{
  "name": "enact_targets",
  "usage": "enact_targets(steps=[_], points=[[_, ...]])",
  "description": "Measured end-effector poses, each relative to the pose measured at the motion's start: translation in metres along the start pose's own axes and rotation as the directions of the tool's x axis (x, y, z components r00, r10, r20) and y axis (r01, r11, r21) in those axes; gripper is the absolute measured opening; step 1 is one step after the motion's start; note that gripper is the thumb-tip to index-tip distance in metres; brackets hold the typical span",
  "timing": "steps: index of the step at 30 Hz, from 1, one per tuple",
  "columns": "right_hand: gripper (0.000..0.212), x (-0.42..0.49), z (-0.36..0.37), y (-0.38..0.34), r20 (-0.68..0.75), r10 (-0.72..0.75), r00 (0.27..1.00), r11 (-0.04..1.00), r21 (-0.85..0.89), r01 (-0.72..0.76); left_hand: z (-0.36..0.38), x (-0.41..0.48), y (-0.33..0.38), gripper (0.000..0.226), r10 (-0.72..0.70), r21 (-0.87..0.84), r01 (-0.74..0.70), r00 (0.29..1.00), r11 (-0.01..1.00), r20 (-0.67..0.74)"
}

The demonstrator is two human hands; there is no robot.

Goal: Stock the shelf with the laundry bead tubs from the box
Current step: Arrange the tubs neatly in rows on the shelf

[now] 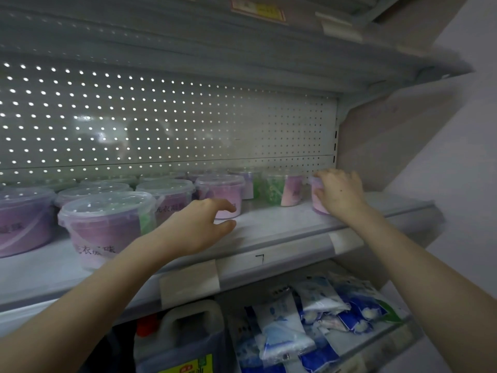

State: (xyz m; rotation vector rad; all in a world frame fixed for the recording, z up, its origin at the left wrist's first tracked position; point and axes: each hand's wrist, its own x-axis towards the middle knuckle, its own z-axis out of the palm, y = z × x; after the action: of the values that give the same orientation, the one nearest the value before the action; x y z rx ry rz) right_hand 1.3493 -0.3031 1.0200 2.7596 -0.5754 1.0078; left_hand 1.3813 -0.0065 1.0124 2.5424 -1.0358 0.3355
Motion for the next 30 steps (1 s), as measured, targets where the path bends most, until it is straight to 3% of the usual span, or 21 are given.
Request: enact_targets(steps=[3, 8, 16, 22, 30], points=[[0.036, 0.004, 0.004, -0.018, -0.016, -0.136, 0.991, 0.988, 0.07, 0.137, 0.002, 0.006, 0.002, 0.04, 0.002, 0.01, -0.002, 1.0, 1.0, -0.025], [0.038, 0.016, 0.019, -0.038, -0.02, -0.166, 0.986, 0.968, 0.187, 0.167, 0.003, 0.014, 0.002, 0.04, 0.006, 0.04, -0.005, 0.999, 0.999, -0.038], [0.038, 0.04, 0.025, -0.049, 0.042, -0.095, 0.995, 0.995, 0.035, 0.094, 0.005, 0.027, -0.003, 0.036, 0.013, 0.049, -0.011, 0.999, 0.999, -0.042], [0.032, 0.049, 0.029, -0.049, 0.014, -0.141, 0.99, 0.988, 0.061, 0.14, 0.005, 0.029, -0.01, 0.035, 0.033, 0.038, -0.031, 0.999, 0.999, -0.038], [0.028, 0.04, 0.023, -0.049, 0.064, -0.184, 0.981, 0.926, 0.347, 0.151, 0.005, 0.03, -0.015, 0.037, 0.047, 0.035, -0.046, 0.998, 0.998, -0.033]])
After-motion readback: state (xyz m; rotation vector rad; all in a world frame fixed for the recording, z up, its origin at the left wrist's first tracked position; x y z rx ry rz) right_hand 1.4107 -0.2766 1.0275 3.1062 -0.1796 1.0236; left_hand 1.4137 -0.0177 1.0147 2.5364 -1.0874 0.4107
